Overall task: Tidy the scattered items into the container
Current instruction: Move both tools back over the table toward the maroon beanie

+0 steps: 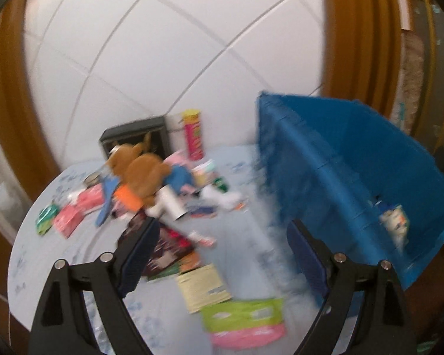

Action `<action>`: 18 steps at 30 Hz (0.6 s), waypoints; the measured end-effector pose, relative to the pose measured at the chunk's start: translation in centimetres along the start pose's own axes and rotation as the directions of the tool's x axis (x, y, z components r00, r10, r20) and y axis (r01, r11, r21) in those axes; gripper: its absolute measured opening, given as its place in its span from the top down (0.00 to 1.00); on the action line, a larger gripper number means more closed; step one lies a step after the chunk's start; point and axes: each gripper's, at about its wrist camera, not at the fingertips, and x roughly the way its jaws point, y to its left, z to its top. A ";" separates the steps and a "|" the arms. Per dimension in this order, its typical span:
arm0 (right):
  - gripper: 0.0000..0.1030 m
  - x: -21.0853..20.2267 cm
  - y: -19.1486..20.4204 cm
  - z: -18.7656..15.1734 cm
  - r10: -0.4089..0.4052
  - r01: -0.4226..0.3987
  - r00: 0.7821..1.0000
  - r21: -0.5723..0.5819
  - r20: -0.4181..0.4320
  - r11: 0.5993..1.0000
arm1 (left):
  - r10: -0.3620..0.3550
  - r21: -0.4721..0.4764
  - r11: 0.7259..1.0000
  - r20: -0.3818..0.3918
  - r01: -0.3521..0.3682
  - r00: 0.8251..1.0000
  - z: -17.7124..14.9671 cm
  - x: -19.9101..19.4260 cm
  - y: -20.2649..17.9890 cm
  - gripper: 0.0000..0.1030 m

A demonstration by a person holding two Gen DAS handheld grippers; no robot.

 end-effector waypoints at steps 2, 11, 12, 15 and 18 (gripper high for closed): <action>0.00 0.6 2.5 -0.7 0.025 -0.025 1.000 -0.021 -0.015 0.999 | 0.024 -0.015 1.000 -0.025 -0.025 0.999 -1.2 0.6 3.1 0.14; 0.00 2.5 12.7 -3.7 0.092 -0.094 0.995 -0.046 -0.048 0.995 | 0.072 -0.036 0.996 -0.099 -0.076 0.992 -4.5 2.1 13.1 0.14; 0.00 2.6 13.6 -4.0 0.098 -0.100 0.994 -0.048 -0.050 0.994 | 0.073 -0.037 0.996 -0.105 -0.078 0.992 -4.9 2.3 14.0 0.14; 0.00 2.6 16.6 -5.1 0.111 -0.113 0.993 -0.067 -0.040 0.991 | 0.068 -0.038 0.997 -0.126 -0.073 0.990 -5.8 2.9 16.3 0.14; 0.00 2.9 18.7 -6.2 0.101 -0.104 0.994 -0.070 -0.043 0.992 | 0.057 -0.035 0.997 -0.143 -0.063 0.988 -6.6 3.6 18.2 0.14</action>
